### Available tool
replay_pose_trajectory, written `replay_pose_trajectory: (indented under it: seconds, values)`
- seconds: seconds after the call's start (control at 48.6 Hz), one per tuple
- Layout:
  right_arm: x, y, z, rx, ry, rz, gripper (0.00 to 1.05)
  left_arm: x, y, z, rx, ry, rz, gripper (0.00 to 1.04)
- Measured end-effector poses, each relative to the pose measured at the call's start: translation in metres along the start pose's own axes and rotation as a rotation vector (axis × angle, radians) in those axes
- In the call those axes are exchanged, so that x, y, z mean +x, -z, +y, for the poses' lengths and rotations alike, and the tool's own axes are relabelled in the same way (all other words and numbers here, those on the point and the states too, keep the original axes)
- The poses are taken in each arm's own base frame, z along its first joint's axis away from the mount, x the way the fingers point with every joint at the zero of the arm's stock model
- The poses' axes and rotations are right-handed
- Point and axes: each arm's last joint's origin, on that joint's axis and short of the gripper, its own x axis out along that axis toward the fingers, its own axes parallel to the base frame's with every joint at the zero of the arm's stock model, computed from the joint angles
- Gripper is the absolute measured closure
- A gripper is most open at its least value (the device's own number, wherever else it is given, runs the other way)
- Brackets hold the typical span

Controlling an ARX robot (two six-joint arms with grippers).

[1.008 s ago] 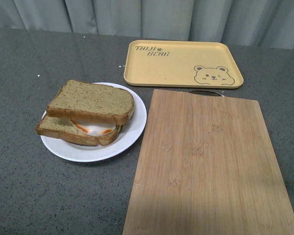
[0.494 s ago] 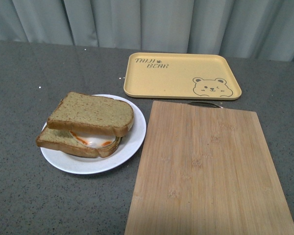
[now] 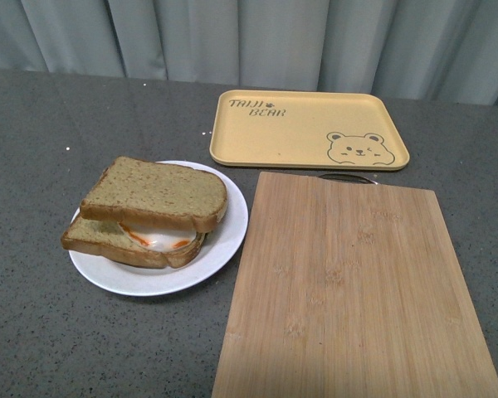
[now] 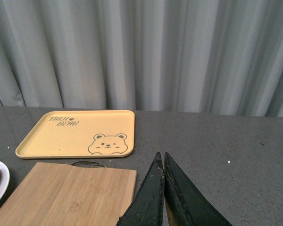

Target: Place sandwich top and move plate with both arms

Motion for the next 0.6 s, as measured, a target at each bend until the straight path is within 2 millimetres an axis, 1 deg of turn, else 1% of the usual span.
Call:
replay_pose_trajectory:
  seconds: [0.597]
  values:
    - [-0.014,0.000,0.000,0.000,0.000,-0.004,1.04,0.000,0.000,0.000,0.000,0.000,0.000,0.07]
